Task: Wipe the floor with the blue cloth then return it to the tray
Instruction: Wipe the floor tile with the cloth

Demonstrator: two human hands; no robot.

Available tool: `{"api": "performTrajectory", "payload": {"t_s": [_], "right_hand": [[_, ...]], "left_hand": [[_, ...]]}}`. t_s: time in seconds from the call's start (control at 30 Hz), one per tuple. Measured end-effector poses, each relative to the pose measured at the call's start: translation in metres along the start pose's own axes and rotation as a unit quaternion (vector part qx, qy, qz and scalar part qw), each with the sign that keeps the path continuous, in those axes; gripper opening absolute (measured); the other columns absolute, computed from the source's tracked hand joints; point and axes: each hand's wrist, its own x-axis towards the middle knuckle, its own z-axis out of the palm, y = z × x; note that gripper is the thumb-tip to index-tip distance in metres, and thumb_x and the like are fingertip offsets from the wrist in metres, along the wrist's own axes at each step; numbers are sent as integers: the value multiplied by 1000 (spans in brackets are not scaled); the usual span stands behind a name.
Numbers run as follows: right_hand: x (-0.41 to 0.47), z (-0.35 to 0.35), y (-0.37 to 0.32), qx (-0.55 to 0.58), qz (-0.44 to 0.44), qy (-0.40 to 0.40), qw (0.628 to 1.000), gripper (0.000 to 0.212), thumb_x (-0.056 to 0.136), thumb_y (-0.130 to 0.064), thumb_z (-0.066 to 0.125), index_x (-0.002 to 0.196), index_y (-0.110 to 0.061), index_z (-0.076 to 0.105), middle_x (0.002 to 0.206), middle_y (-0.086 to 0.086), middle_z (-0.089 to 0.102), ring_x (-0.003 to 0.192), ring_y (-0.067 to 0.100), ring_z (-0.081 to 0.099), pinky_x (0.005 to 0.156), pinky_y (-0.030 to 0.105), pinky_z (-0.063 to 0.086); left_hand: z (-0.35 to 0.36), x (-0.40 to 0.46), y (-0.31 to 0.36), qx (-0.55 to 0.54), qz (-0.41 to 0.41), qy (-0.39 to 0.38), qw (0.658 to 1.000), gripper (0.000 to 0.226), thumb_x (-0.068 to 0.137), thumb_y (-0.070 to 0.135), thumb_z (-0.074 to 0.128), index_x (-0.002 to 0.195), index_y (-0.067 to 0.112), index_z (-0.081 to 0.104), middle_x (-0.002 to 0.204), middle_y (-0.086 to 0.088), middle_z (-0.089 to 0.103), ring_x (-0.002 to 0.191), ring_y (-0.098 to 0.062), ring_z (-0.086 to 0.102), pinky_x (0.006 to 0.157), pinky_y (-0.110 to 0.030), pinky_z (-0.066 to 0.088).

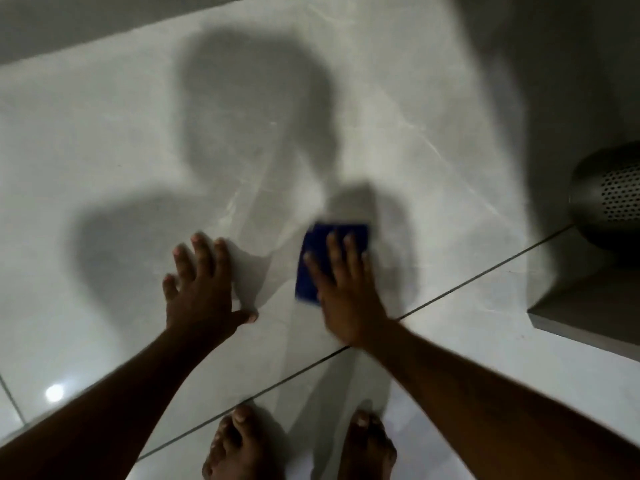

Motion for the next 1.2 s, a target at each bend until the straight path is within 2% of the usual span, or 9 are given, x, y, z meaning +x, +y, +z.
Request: {"api": "performTrajectory", "payload": {"t_s": [0.13, 0.2, 0.3, 0.37, 0.5, 0.67, 0.83, 1.07, 1.2], "right_hand": [[-30, 9, 16, -39, -310, -84, 946, 81, 85, -30, 62, 154, -31, 19, 164, 12, 14, 150, 39, 7, 119, 60, 7], [14, -3, 45, -85, -367, -52, 925, 65, 91, -30, 55, 150, -32, 29, 161, 11, 24, 148, 39, 17, 118, 58, 13], [47, -20, 103, -81, -65, -7, 995, 66, 90, -30, 58, 150, -25, 32, 159, 22, 24, 144, 50, 22, 112, 62, 25], [23, -25, 145, -62, 112, 2, 992, 73, 87, -29, 65, 151, -18, 31, 158, 30, 19, 141, 56, 20, 109, 64, 29], [-71, -6, 120, -19, 274, 9, 961, 74, 84, -19, 68, 148, -5, 34, 152, 39, 22, 136, 63, 24, 104, 69, 34], [-98, 32, -35, 28, 130, -44, 990, 93, 75, -35, 71, 153, -22, 22, 160, 25, 14, 143, 52, 12, 111, 69, 16], [53, 0, -1, -24, -110, -3, 994, 80, 83, -43, 55, 153, -32, 18, 163, 15, 16, 149, 42, 9, 118, 59, 14], [37, -24, 103, 18, 244, 49, 968, 71, 89, -29, 59, 152, -20, 27, 160, 26, 17, 144, 51, 17, 113, 60, 27], [-68, 8, 6, 39, 260, 35, 964, 64, 80, -12, 65, 142, -16, 49, 150, 27, 40, 134, 54, 37, 106, 63, 37]], "left_hand": [[-2, -1, 2, -6, 3, -2, 1000, 140, 60, 61, 81, 152, 17, -16, 160, -19, -24, 146, -47, -17, 116, -66, 18], [-3, -2, 1, -5, 2, -10, 1000, 138, 62, 61, 80, 152, 17, -15, 160, -18, -24, 146, -47, -17, 116, -66, 19], [-6, -2, 2, -1, 4, -15, 1000, 138, 62, 63, 78, 153, 15, -14, 161, -19, -22, 146, -48, -14, 114, -67, 21], [-7, 0, 3, 3, 3, -15, 1000, 138, 61, 63, 78, 152, 15, -14, 161, -20, -22, 146, -49, -14, 114, -68, 21], [-4, 0, 3, -2, 3, -13, 1000, 138, 61, 62, 79, 152, 15, -13, 161, -21, -21, 145, -51, -13, 113, -69, 20], [-2, 0, 2, -2, 4, -12, 1000, 139, 61, 63, 78, 152, 15, -15, 160, -20, -23, 145, -50, -15, 113, -69, 19], [-3, 0, 1, 4, 3, -15, 1000, 141, 60, 62, 80, 152, 15, -16, 160, -19, -23, 146, -49, -15, 114, -68, 18], [-3, 4, 2, 14, 6, -9, 1000, 140, 57, 65, 80, 152, 14, -11, 161, -21, -17, 145, -53, -8, 109, -70, 26], [2, 4, 0, 10, 9, -10, 1000, 140, 56, 64, 81, 152, 15, -10, 161, -21, -16, 145, -54, -9, 109, -72, 23]]}}
